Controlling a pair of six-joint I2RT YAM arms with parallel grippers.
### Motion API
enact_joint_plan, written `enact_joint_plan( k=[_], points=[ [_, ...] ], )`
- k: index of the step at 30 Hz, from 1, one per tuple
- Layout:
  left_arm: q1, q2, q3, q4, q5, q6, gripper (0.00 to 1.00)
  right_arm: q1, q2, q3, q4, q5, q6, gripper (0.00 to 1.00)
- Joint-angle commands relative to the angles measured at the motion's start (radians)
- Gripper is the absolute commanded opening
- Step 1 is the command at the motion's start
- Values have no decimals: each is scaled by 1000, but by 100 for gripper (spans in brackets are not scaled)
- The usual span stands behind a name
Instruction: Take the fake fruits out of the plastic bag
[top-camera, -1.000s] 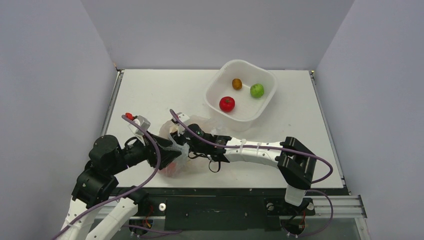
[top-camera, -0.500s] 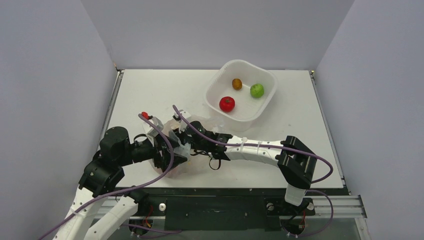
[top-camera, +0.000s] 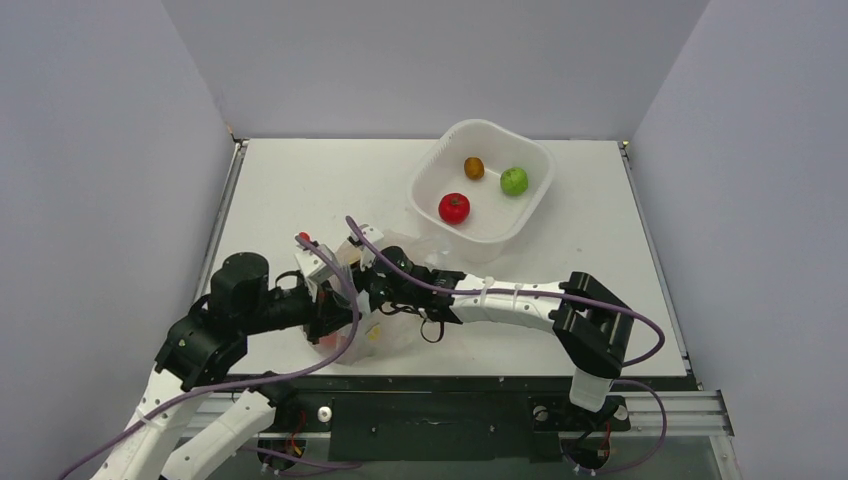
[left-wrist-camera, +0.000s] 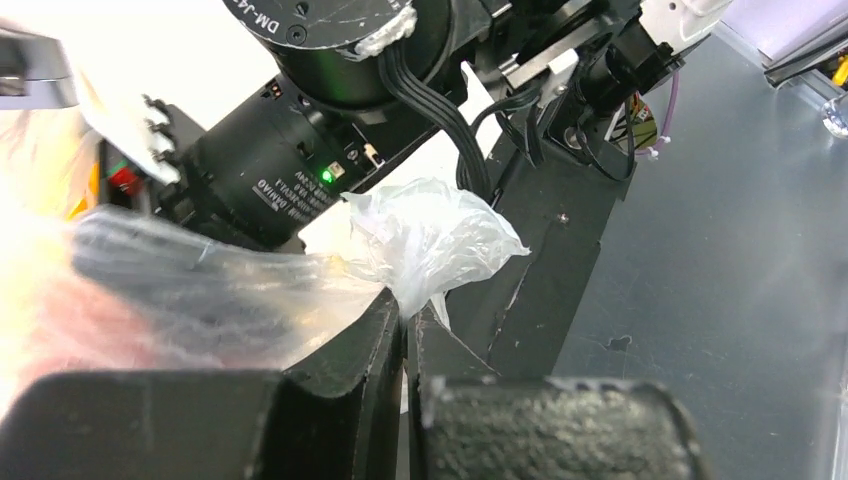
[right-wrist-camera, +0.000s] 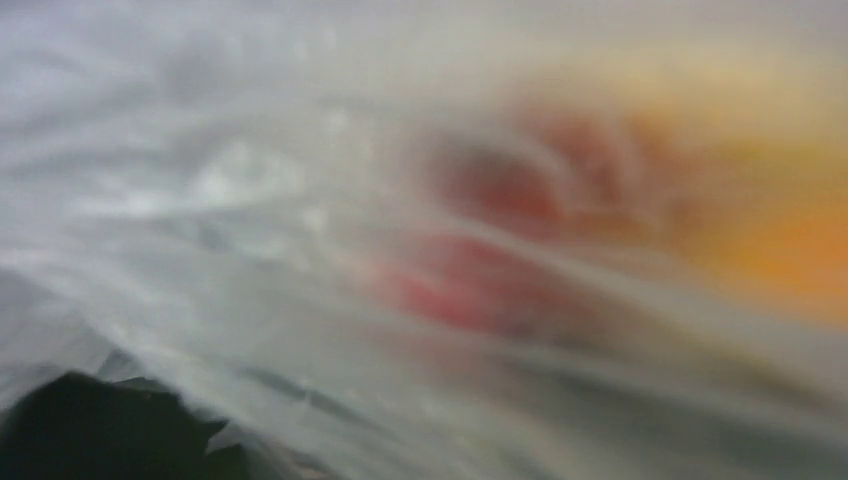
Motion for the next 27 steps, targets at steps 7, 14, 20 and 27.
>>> enact_joint_plan(
  k=[7,14,20,27],
  points=[
    [-8,-182,13,-33,-94,-157,0,38,39,-31,29,5,-100,64],
    [-7,-161,-27,13,-51,-208,0,66,143,50,-23,73,-135,89],
    [-7,-178,-89,75,-30,-231,0,97,209,107,-85,182,-182,99],
    [-6,-190,-131,100,-30,-239,0,94,233,103,-73,235,-174,94]
  ],
)
